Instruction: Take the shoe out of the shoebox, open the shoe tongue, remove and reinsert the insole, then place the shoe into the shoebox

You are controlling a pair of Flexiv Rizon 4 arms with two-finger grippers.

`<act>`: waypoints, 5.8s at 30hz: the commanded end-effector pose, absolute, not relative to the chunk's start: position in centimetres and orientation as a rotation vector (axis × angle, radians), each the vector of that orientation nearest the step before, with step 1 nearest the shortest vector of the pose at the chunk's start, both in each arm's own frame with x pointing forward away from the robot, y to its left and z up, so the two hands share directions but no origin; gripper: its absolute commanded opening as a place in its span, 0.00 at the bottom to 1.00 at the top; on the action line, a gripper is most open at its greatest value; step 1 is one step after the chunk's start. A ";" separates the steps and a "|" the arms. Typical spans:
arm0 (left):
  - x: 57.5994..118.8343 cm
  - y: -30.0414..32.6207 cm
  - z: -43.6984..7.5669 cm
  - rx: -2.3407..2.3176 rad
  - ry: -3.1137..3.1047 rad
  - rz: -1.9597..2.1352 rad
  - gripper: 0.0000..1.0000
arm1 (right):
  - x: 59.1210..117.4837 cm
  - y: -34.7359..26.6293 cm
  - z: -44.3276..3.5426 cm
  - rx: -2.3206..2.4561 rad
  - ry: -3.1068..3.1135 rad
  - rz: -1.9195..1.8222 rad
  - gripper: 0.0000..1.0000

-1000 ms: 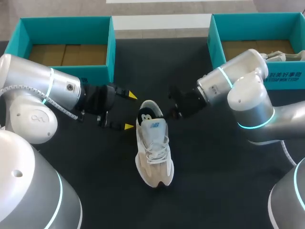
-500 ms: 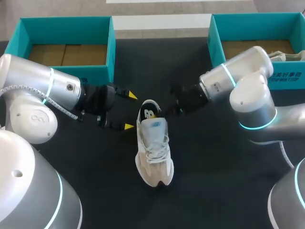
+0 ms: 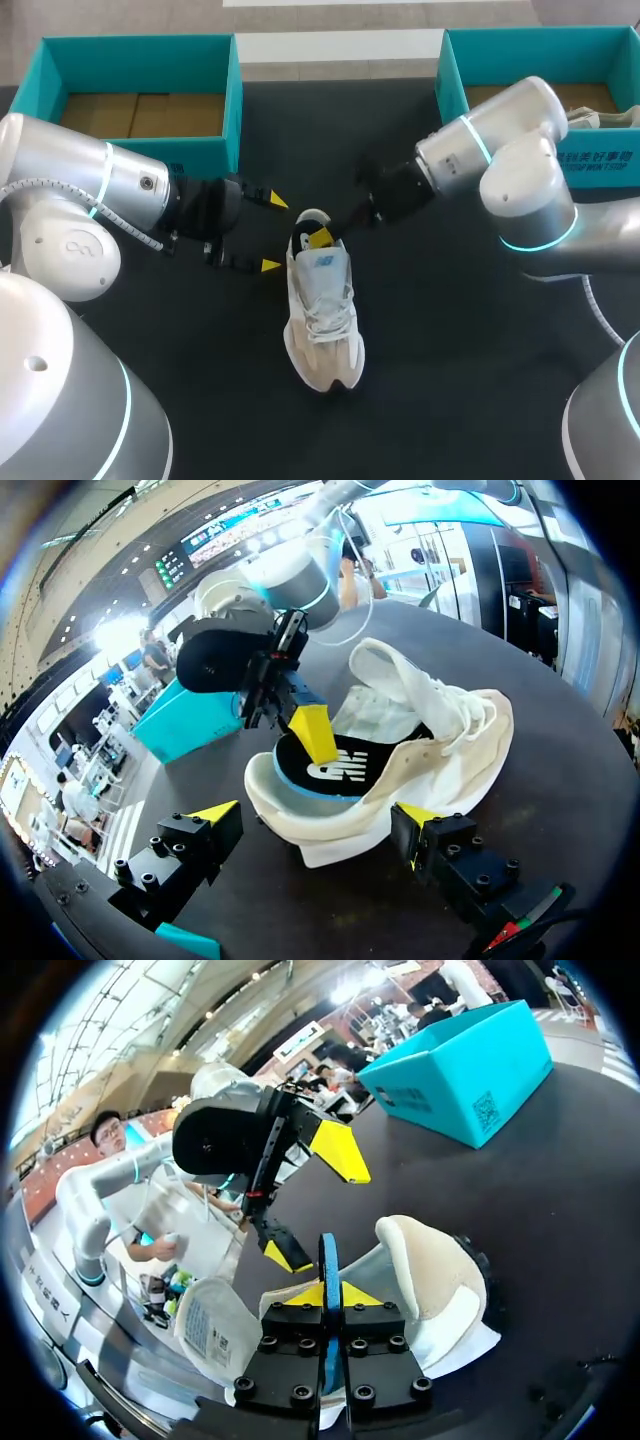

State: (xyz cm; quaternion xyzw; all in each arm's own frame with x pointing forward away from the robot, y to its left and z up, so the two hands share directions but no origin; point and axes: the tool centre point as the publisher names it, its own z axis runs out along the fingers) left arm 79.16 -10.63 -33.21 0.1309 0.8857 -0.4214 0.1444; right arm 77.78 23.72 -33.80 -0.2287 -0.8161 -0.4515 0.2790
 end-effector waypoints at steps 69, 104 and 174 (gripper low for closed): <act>78.5 -8.5 -31.0 0.560 2.555 -1.201 1.00 | 79.1 17.7 -23.5 -1.311 -2.601 -1.101 0.00; 84.7 3.8 -22.1 0.541 2.397 -0.985 1.00 | 79.2 20.6 -28.9 -2.065 -2.510 -0.754 0.00; 85.7 4.0 -22.6 0.471 2.420 -1.005 1.00 | 81.0 23.2 -40.1 -2.124 -2.592 -0.203 0.00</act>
